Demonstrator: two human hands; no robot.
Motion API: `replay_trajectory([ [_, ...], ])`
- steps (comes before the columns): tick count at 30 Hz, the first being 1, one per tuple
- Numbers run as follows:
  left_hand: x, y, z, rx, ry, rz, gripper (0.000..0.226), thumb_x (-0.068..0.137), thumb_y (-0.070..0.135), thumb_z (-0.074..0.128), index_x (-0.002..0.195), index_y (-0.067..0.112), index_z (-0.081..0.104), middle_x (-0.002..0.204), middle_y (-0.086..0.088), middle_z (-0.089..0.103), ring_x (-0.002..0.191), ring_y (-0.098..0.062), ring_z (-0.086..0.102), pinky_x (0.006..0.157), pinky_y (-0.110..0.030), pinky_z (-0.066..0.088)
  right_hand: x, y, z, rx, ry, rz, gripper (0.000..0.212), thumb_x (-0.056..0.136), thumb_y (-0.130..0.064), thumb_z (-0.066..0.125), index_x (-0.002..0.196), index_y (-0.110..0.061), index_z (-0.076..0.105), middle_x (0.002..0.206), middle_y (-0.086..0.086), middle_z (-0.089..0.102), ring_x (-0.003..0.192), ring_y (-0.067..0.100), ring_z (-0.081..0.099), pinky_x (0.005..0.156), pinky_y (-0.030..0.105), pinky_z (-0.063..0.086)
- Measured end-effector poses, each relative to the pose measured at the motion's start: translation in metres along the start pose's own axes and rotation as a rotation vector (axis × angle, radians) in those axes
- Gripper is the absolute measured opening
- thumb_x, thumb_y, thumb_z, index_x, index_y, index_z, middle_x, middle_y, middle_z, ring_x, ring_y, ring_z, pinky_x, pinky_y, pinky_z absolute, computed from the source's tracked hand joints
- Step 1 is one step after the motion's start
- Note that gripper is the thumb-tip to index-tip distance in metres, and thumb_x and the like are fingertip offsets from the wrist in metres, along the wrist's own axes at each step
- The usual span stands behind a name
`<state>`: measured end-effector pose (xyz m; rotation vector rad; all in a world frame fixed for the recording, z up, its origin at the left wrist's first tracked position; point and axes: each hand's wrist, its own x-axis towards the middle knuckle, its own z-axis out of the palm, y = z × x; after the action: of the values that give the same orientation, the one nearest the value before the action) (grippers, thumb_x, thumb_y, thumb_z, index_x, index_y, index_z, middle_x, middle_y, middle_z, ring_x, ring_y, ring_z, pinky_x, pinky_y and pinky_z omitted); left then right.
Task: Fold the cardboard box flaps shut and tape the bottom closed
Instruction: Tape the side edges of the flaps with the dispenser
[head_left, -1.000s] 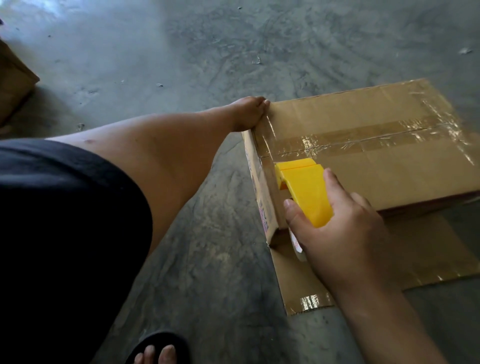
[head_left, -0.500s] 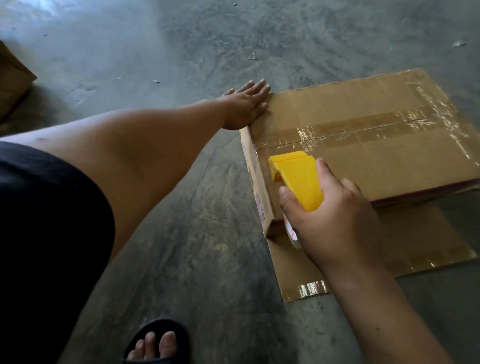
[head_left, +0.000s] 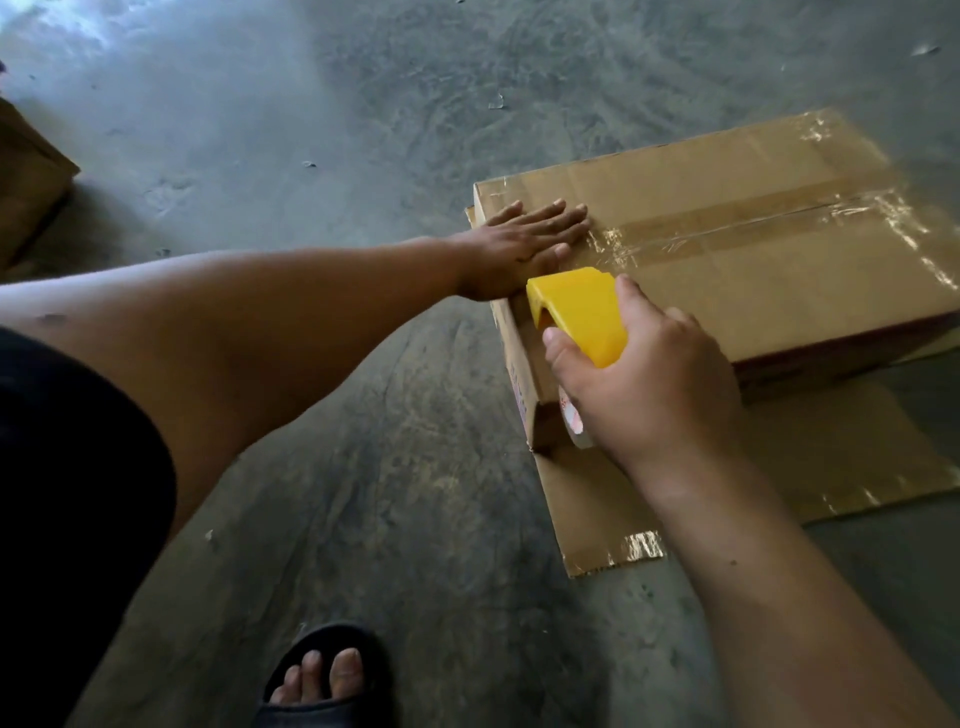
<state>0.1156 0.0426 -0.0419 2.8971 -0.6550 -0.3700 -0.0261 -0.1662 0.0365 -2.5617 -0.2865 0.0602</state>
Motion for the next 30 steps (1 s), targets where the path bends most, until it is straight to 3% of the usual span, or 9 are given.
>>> replay_trajectory([
  [8,0.015,-0.002,-0.012,0.016,-0.028,-0.020,0.055,0.107,0.044,0.010,0.160,0.028,0.003,0.168,0.006,-0.003,0.153,-0.012,-0.006,0.123,-0.043,-0.004,-0.009,0.004,-0.006,-0.016,-0.021,0.027,0.081,0.085,-0.063,0.050,0.152,-0.024,0.026,0.121,0.011,0.055,0.109,0.027,0.053,0.071,0.027,0.029],
  [15,0.011,0.000,-0.015,0.090,-0.066,-0.002,0.066,0.102,0.058,0.008,0.159,0.028,-0.007,0.167,0.005,-0.011,0.153,-0.013,-0.011,0.123,-0.046,-0.003,-0.069,0.019,-0.010,-0.025,-0.023,0.085,0.084,0.080,-0.067,0.045,0.151,-0.026,0.027,0.095,-0.001,0.040,0.092,0.023,0.052,0.067,0.029,0.035],
  [18,0.009,0.003,-0.015,0.131,-0.071,-0.003,0.073,0.098,0.065,0.006,0.158,0.027,-0.010,0.167,0.003,-0.012,0.153,-0.014,-0.012,0.123,-0.047,-0.002,-0.069,0.019,-0.008,-0.018,-0.023,0.087,0.083,0.081,-0.066,0.047,0.151,-0.026,0.026,0.097,-0.001,0.040,0.086,0.017,0.043,0.065,0.029,0.034],
  [22,0.001,0.015,-0.017,0.131,-0.046,-0.036,0.077,0.097,0.069,0.009,0.159,0.025,-0.005,0.168,0.000,-0.008,0.154,-0.017,-0.007,0.124,-0.046,0.002,-0.067,0.023,-0.002,-0.013,-0.028,0.106,0.082,0.083,-0.065,0.050,0.151,-0.024,0.027,0.106,0.005,0.048,0.093,0.023,0.050,0.068,0.029,0.032],
  [26,-0.010,0.032,-0.015,0.086,0.037,-0.063,0.068,0.103,0.056,0.019,0.160,0.020,0.010,0.168,-0.004,0.006,0.154,-0.018,0.006,0.125,-0.045,0.011,-0.069,0.024,0.002,-0.006,-0.015,0.103,0.082,0.083,-0.064,0.051,0.150,-0.023,0.029,0.110,0.009,0.053,0.100,0.027,0.053,0.069,0.029,0.034],
  [30,-0.019,0.057,-0.001,0.039,0.080,-0.063,0.065,0.105,0.050,0.023,0.160,0.019,0.011,0.168,-0.003,0.004,0.154,-0.016,0.002,0.124,-0.042,0.002,-0.072,0.027,0.001,-0.001,-0.012,0.098,0.082,0.083,-0.064,0.051,0.150,-0.022,0.030,0.114,0.010,0.054,0.104,0.029,0.054,0.071,0.030,0.035],
])
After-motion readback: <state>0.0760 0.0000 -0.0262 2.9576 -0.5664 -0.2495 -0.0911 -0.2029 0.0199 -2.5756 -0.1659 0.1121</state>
